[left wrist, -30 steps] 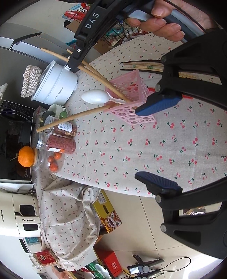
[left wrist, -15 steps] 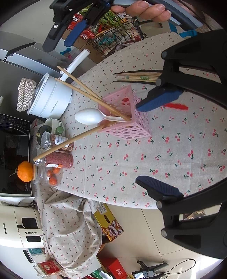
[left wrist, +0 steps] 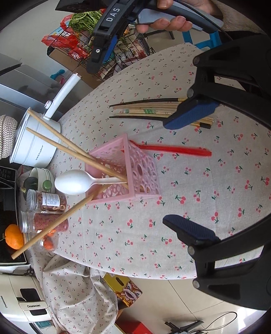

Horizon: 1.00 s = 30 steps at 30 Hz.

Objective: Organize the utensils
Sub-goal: 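Grasp a black chopstick with the right tool while the left tool grasps wooden chopsticks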

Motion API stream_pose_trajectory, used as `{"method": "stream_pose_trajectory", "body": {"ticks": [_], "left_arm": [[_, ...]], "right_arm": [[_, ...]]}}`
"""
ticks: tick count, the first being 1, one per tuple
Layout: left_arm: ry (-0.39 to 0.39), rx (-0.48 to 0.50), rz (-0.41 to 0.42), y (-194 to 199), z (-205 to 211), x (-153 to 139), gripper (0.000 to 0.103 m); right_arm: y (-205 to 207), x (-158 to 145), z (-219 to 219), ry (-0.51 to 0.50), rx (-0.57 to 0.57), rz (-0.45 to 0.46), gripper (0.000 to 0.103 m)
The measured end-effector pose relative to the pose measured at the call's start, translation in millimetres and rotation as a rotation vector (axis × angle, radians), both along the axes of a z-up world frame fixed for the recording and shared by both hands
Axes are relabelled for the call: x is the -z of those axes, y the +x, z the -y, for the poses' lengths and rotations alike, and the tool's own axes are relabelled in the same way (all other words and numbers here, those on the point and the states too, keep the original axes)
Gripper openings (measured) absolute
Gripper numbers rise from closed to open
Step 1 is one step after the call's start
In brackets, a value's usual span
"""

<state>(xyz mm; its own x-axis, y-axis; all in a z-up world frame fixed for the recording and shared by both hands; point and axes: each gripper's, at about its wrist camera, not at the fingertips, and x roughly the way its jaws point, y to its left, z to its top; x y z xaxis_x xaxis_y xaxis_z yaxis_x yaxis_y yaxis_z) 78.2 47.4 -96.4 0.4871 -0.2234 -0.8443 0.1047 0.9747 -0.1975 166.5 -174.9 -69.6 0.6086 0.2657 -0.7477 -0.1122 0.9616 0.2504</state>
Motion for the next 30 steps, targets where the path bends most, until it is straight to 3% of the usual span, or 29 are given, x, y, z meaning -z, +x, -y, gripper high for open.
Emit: {"method": "stream_pose_trajectory", "body": {"ticks": [15, 21, 24, 30], "left_arm": [[0.056, 0.089, -0.064, 5.5, 36.6, 16.5, 0.084], [0.062, 0.093, -0.078, 8.0, 40.0, 20.6, 0.084], [0.063, 0.095, -0.081, 7.9, 41.2, 21.2, 0.084], [0.070, 0.098, -0.089, 8.4, 43.5, 23.6, 0.084]], "right_arm": [[35.6, 96.4, 26.9, -0.130, 0.083, -0.380, 0.083], [53.5, 125.8, 32.5, -0.188, 0.124, -0.451, 0.083], [60.3, 130.9, 35.1, -0.170, 0.147, -0.450, 0.085], [66.0, 134.2, 23.7, -0.261, 0.146, -0.442, 0.085]]}}
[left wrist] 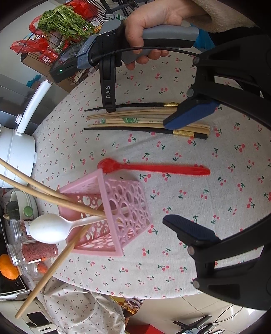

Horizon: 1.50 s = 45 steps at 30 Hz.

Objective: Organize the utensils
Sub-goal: 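Grasp a black chopstick with the right tool while the left tool grasps wooden chopsticks, then lift the held chopsticks and carry them over the pink basket with both tools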

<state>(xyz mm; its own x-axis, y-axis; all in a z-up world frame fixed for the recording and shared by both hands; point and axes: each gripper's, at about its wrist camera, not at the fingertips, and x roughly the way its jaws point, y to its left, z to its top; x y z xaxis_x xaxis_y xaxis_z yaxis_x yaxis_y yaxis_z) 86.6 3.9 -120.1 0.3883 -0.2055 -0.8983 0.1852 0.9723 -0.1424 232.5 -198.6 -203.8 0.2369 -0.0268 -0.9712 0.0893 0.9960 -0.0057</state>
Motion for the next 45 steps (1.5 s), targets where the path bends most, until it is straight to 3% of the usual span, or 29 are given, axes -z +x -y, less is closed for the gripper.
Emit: {"method": "stream_pose_trajectory", "body": {"ticks": [2, 4, 6, 8, 9, 13, 19, 21, 23, 27, 36, 45], "left_arm": [[0.001, 0.003, 0.000, 0.1, 0.7, 0.3, 0.084], [0.001, 0.006, -0.001, -0.3, 2.2, 0.1, 0.084], [-0.004, 0.011, -0.004, -0.2, 4.7, -0.8, 0.084], [-0.009, 0.019, -0.002, 0.0, 9.7, -2.6, 0.084], [-0.012, 0.023, -0.001, 0.1, 12.7, -3.7, 0.084], [-0.028, 0.051, 0.005, 1.3, 31.4, -9.3, 0.084], [-0.086, 0.122, -0.007, 14.3, 68.1, -12.5, 0.081], [-0.107, 0.141, -0.036, 26.5, 79.9, -7.4, 0.064], [-0.111, 0.162, -0.065, 40.9, 93.1, 0.8, 0.034], [-0.068, 0.164, -0.132, 67.4, 113.3, 24.4, 0.013], [0.025, 0.140, -0.220, 104.2, 139.1, 50.4, 0.011], [0.141, 0.200, -0.246, 122.9, 168.4, 51.4, 0.011]], "right_arm": [[0.9, 0.7, 4.2, 0.025, 0.021, -0.011, 0.083], [0.7, -2.7, 7.6, 0.025, 0.031, -0.002, 0.068], [0.4, -6.8, 10.8, 0.034, 0.021, 0.005, 0.033], [-0.6, -9.0, 14.4, 0.050, 0.003, 0.002, 0.014], [-1.2, -8.9, 18.8, 0.074, 0.002, -0.001, 0.012], [-5.5, -8.7, 45.2, 0.182, 0.053, -0.008, 0.006], [-20.3, -26.9, 78.9, 0.243, 0.072, 0.052, 0.006], [-28.1, -35.8, 85.2, 0.279, 0.071, 0.072, 0.006], [-36.6, -44.7, 89.5, 0.299, 0.061, 0.095, 0.006], [-46.8, -55.5, 97.9, 0.337, 0.036, 0.124, 0.006], [-45.5, -58.1, 109.7, 0.378, 0.018, 0.128, 0.006], [-46.2, -58.3, 113.9, 0.383, 0.046, 0.134, 0.006]]}}
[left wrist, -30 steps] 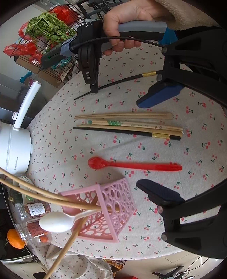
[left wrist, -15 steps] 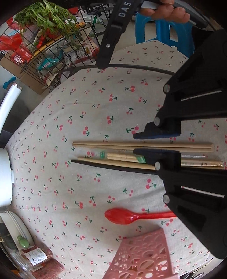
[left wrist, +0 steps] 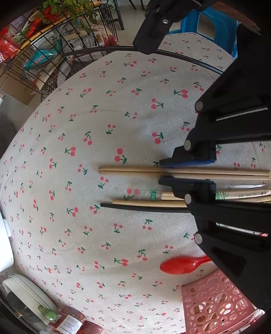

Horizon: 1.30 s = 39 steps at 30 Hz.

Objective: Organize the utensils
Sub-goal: 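Lift the held chopsticks and carry them over the pink basket with both tools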

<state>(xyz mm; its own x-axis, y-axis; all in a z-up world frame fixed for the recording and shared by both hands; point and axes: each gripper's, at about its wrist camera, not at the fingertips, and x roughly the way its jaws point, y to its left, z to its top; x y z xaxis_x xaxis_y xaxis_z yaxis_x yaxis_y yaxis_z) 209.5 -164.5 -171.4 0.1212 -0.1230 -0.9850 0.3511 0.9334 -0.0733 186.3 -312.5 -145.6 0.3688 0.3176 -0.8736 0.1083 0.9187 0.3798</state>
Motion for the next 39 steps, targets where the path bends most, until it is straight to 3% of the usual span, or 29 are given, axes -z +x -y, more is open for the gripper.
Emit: {"method": "stream_pose_trajectory", "body": {"ticks": [3, 8, 18, 24, 32, 36, 39], "left_arm": [[-0.020, -0.027, 0.035, -1.9, 1.5, 0.3, 0.010], [-0.157, -0.073, 0.145, -28.6, -29.0, -29.3, 0.010], [-0.299, -0.038, 0.510, -109.6, -94.9, -127.1, 0.010], [-0.396, -0.105, 0.698, -133.7, -137.2, -166.1, 0.010], [-0.418, -0.229, 1.014, -156.6, -187.6, -212.0, 0.010], [-0.396, -0.334, 1.099, -154.1, -210.4, -208.5, 0.010], [-0.379, -0.402, 1.100, -144.6, -221.1, -198.0, 0.010]], "right_arm": [[-4.2, -2.3, 1.4, -0.004, 0.027, 0.008, 0.006], [-18.1, -19.5, 0.8, 0.006, 0.052, 0.059, 0.006], [-49.2, -76.9, -23.2, -0.005, 0.003, 0.253, 0.006], [-60.8, -108.6, -48.4, 0.001, -0.038, 0.387, 0.006], [-63.8, -144.0, -89.7, -0.003, -0.093, 0.503, 0.006], [-62.1, -146.0, -108.8, -0.003, -0.126, 0.490, 0.006], [-61.5, -143.5, -119.5, -0.002, -0.151, 0.480, 0.005]]}}
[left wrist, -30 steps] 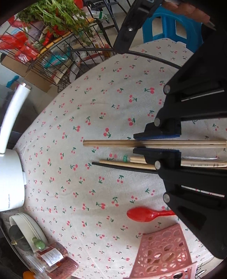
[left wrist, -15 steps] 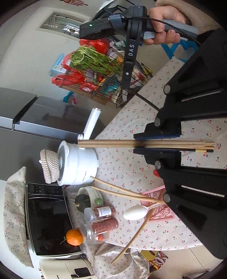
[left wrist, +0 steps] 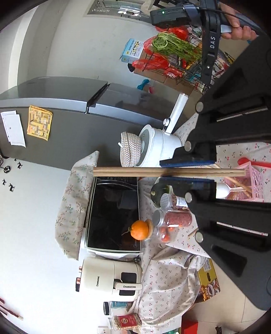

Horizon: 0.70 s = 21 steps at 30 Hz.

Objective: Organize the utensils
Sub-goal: 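Lift the held chopsticks and carry them over the pink basket with both tools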

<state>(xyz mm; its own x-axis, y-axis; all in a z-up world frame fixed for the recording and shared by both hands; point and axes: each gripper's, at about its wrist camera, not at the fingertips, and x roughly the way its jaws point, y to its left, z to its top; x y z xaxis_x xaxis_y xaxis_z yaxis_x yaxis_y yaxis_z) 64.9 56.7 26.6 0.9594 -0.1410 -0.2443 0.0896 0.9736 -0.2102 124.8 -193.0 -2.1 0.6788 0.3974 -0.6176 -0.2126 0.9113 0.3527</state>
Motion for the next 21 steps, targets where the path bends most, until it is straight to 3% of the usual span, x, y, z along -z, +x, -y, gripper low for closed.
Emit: {"method": "stream_pose_trajectory", "body": {"ticks": [12, 18, 21], "left_arm": [[0.012, -0.126, -0.078, 38.2, -7.8, 53.0, 0.010], [0.001, -0.145, -0.180, 57.5, -15.1, 73.3, 0.011], [-0.028, -0.133, -0.244, 61.1, -19.7, 74.5, 0.027]], "right_arm": [[-2.7, -1.8, -15.1, 0.012, -0.033, 0.001, 0.005], [-3.3, -10.9, -20.5, 0.045, -0.045, 0.018, 0.005], [-3.9, -15.8, -23.9, 0.062, -0.050, 0.029, 0.005]]}}
